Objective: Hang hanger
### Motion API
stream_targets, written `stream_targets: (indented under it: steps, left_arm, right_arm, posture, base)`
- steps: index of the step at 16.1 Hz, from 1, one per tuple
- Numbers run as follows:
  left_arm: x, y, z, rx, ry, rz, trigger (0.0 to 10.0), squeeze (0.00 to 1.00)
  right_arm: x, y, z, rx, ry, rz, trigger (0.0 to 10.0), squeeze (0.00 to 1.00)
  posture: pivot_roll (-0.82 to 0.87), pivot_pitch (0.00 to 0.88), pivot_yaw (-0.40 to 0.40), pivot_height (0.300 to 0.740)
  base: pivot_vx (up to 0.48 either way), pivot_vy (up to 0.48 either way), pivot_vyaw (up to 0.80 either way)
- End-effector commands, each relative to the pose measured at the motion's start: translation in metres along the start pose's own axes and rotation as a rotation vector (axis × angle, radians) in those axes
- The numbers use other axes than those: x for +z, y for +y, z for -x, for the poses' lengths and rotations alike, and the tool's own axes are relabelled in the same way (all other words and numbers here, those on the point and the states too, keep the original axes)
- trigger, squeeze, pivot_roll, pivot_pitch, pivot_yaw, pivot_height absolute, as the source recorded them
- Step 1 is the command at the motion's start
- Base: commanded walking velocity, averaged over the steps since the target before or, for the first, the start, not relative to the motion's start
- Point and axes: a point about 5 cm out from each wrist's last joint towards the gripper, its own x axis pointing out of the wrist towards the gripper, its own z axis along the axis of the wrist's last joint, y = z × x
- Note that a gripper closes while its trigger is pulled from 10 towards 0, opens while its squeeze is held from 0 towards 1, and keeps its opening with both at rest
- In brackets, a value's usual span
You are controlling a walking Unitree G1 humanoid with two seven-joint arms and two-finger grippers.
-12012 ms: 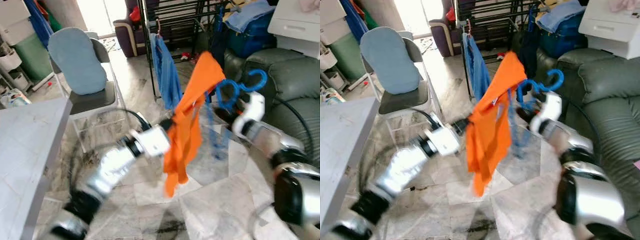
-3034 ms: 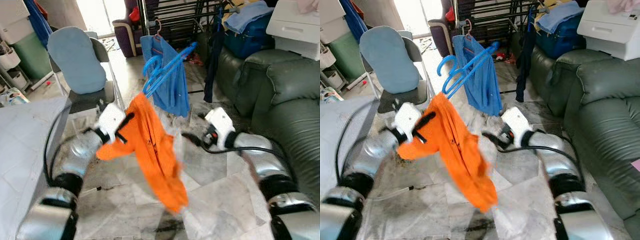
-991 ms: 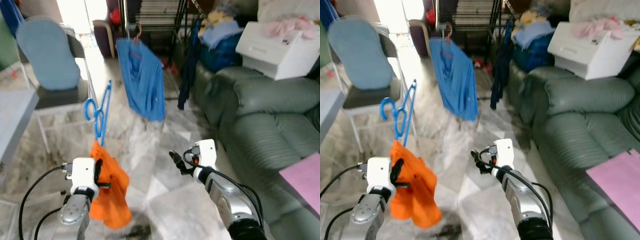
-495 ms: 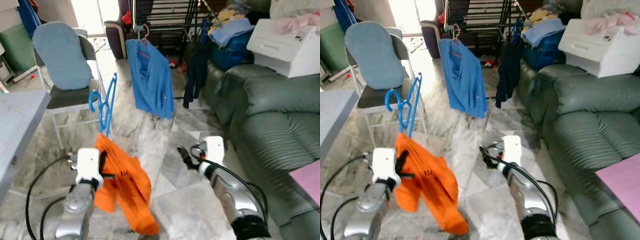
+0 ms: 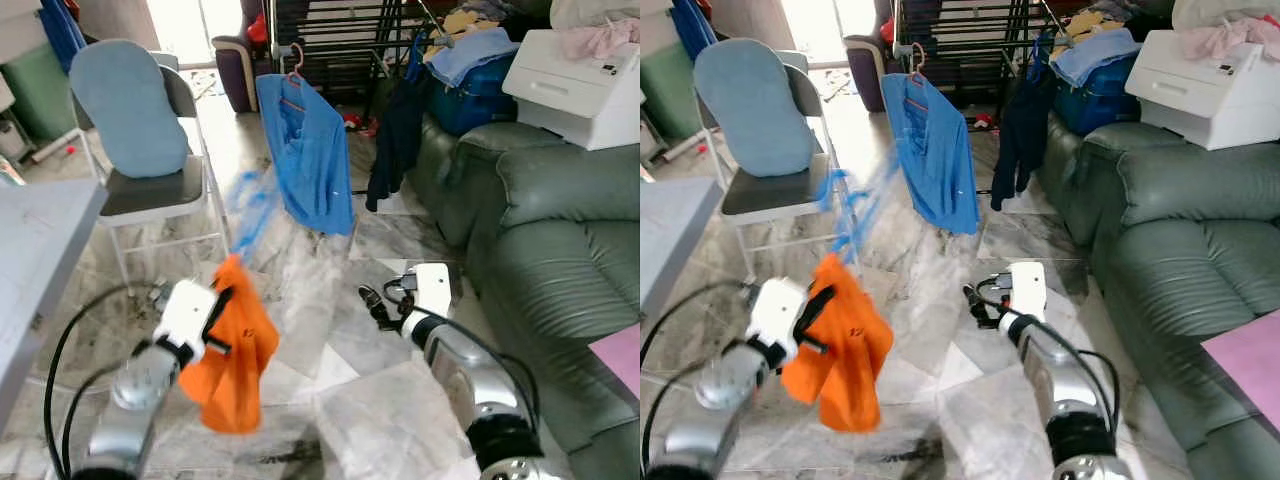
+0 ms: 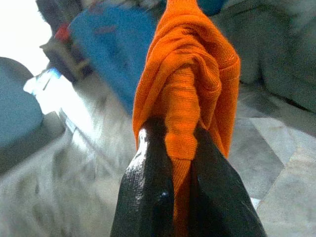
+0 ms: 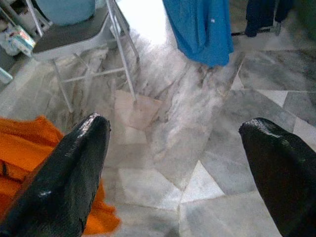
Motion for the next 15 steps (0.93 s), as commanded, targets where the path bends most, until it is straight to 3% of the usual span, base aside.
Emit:
stream_targets:
  steps: [1, 4, 10, 15]
  left_arm:
    - [0.017, 0.005, -0.005, -0.028, -0.070, -0.047, 10.0, 0.00]
    - [0.026, 0.011, -0.014, -0.075, -0.096, -0.098, 10.0, 0.00]
    - [0.022, 0.011, -0.007, -0.065, -0.096, -0.104, 10.0, 0.00]
    - [0.018, 0.015, -0.004, -0.010, -0.082, -0.090, 10.0, 0.00]
  right_arm:
    - [0.003, 0.001, -0.003, 0.015, 0.000, -0.020, 10.0, 0.00]
    - [0.008, -0.002, -0.005, 0.031, 0.016, -0.025, 10.0, 0.00]
    - [-0.001, -0.005, -0.001, 0.051, 0.051, -0.007, 10.0, 0.00]
    - [0.006, 0.004, -0.006, 0.085, 0.049, 0.010, 10.0, 0.00]
  posture:
    - [-0.01, 0.000, 0.063, 0.740]
    - [-0.01, 0.000, 0.073, 0.740]
    - [0.03, 0.000, 0.048, 0.740]
    - [0.03, 0.000, 0.024, 0.740]
  base:
    - [0.000, 0.000, 0.00]
    - [0.000, 0.000, 0.00]
    - [0.000, 0.000, 0.00]
    - [0.000, 0.000, 0.00]
